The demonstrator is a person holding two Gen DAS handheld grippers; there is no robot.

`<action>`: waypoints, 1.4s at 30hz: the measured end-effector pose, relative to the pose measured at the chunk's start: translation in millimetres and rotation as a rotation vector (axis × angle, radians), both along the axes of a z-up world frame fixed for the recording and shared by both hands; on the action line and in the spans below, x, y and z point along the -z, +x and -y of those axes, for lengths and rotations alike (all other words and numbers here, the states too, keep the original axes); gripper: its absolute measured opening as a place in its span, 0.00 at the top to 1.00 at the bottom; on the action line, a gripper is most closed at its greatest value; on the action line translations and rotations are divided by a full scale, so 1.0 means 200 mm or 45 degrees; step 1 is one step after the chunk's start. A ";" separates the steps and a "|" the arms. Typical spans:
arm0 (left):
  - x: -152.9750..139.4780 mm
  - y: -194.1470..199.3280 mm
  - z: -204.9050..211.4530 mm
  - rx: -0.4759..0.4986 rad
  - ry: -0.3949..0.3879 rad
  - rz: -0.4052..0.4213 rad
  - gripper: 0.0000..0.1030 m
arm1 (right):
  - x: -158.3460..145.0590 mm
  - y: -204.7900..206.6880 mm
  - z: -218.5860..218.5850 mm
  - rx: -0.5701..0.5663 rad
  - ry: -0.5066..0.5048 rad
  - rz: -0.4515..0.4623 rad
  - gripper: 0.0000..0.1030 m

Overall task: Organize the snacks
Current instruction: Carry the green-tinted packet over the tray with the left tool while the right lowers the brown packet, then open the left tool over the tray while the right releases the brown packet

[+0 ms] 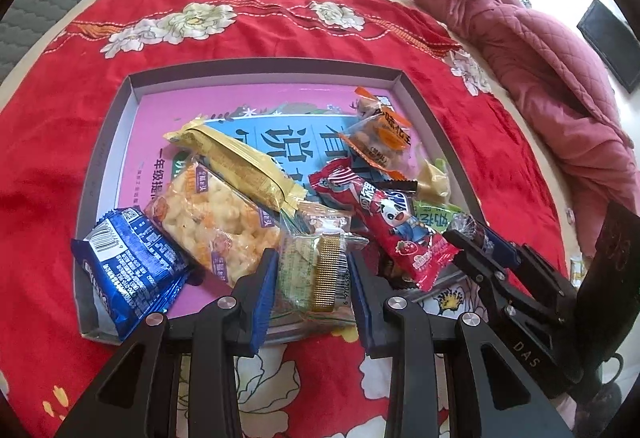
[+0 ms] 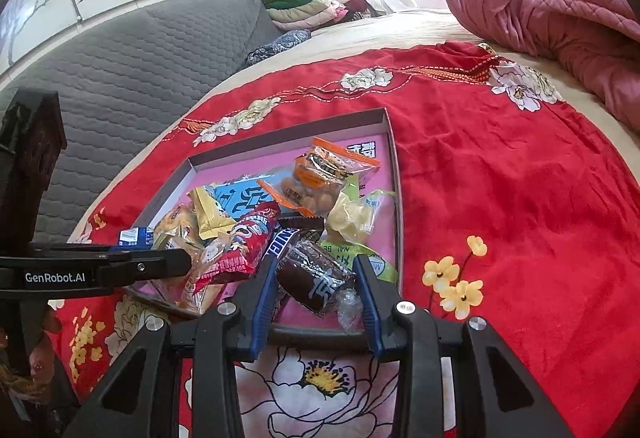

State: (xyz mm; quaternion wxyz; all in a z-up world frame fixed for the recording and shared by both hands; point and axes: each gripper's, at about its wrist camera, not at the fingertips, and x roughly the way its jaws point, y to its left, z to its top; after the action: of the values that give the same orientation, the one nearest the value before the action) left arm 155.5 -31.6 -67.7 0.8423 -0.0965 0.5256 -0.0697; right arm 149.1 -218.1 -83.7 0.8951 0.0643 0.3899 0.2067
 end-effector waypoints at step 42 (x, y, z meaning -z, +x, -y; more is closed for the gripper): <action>0.01 -0.02 -0.04 -0.041 -0.011 -0.032 0.51 | -0.02 -0.02 0.02 0.032 -0.020 0.017 0.60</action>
State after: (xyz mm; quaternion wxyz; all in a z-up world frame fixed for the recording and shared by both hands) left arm 150.8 -24.5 -69.2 0.8362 -0.1093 0.5344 -0.0573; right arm 144.2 -221.9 -78.7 0.9006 0.0606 0.3849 0.1929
